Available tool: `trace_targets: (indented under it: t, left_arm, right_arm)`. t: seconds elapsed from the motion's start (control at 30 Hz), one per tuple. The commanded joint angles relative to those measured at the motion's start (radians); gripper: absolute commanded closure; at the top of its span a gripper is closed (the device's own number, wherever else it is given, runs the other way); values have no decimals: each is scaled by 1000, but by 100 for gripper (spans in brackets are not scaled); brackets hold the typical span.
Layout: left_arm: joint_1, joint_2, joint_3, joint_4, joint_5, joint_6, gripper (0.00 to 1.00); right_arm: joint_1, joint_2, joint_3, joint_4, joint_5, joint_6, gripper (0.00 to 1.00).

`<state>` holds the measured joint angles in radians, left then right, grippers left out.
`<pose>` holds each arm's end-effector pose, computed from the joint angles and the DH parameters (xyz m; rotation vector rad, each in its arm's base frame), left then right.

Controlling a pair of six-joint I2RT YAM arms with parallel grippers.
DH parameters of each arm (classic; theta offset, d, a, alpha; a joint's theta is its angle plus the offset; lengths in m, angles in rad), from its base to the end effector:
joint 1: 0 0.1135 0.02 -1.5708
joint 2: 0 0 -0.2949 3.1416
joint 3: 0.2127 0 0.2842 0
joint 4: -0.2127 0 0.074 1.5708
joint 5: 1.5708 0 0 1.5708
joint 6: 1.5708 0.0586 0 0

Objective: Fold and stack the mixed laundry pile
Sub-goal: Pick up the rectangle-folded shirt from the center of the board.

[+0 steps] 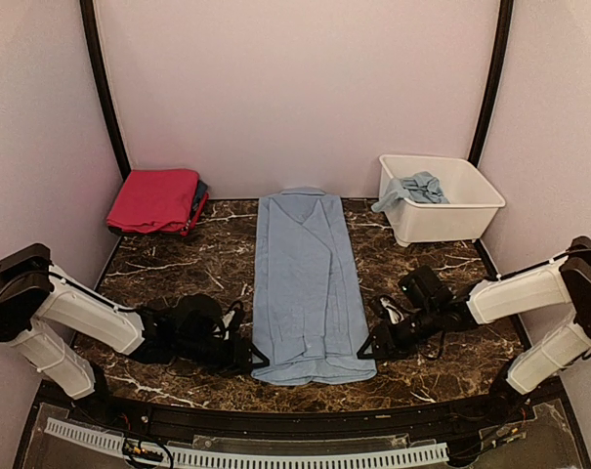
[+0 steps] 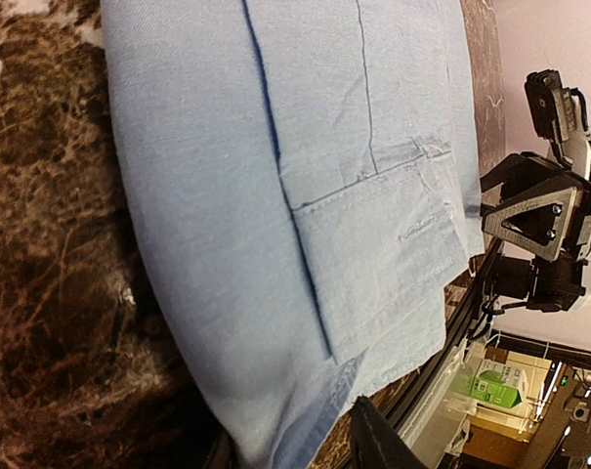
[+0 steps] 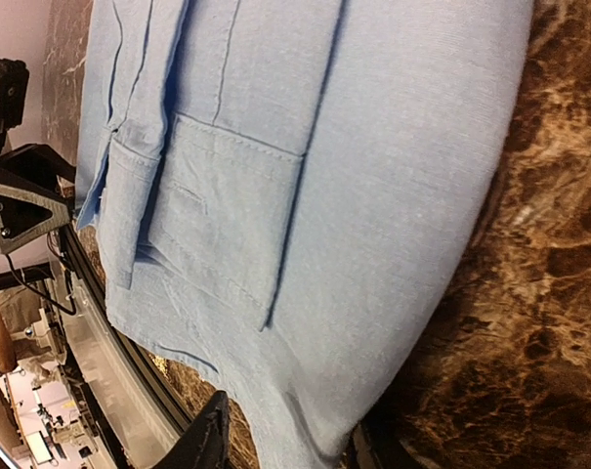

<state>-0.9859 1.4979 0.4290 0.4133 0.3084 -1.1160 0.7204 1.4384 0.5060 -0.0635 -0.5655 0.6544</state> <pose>0.1440 -0.2497 0.1138 0.0299 2.6322 -1.3244 0.1761 0.1964 0.1149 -0.3352 2.8110 1.1624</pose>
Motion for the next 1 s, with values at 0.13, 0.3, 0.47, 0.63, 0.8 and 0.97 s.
trace_targets:
  t: [0.13, 0.3, 0.47, 0.63, 0.8, 0.97]
  left_arm:
    - [-9, 20, -61, 27, 0, -34, 70]
    - [-16, -14, -83, 30, -6, -39, 81]
    - [-35, -57, -87, 10, -4, -18, 98]
    - [-46, -159, -126, 3, 14, -35, 100]
    - [-48, -323, -116, -98, -35, -2, 100]
    - [-38, -380, -48, -177, -82, 57, 100]
  right_arm:
    - [40, -2, -30, 59, -27, 48, 78]
    - [53, -39, -45, 85, -39, 67, 95]
    - [78, -65, -77, 120, -49, 99, 100]
    - [121, -197, -122, 108, -42, 157, 100]
    - [127, -363, -107, 32, 0, 160, 100]
    - [125, -338, -21, -29, 48, 92, 100]
